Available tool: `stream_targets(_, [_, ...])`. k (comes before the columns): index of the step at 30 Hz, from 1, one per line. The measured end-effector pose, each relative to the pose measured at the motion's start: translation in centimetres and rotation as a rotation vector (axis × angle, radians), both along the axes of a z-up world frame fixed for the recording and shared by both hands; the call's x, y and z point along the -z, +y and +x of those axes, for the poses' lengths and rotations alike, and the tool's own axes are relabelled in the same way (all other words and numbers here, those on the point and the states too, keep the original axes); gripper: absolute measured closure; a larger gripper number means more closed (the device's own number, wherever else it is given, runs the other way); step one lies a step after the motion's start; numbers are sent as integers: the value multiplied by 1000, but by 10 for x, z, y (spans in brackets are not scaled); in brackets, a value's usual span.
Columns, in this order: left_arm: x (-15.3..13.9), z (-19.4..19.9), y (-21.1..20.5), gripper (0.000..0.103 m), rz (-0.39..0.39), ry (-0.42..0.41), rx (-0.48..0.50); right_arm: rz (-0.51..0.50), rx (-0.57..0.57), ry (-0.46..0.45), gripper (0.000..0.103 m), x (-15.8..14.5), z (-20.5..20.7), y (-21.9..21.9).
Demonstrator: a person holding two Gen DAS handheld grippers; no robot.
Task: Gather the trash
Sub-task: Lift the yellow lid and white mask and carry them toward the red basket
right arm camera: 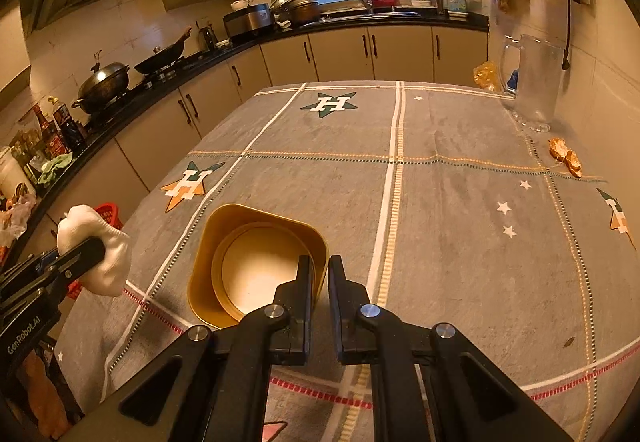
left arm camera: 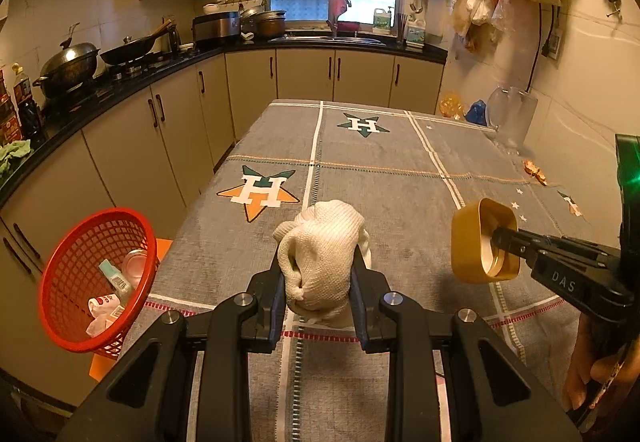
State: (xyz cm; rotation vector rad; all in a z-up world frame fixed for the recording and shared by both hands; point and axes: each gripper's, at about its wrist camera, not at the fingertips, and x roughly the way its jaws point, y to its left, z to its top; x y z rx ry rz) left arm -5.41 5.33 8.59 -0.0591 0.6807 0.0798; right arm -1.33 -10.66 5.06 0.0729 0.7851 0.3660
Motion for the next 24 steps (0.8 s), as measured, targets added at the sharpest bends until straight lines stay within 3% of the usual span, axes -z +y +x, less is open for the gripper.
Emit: stream_targets(24, [5,-17,48,77,-38,-12,-86,-92,-80,-17,94,-2,-15,54])
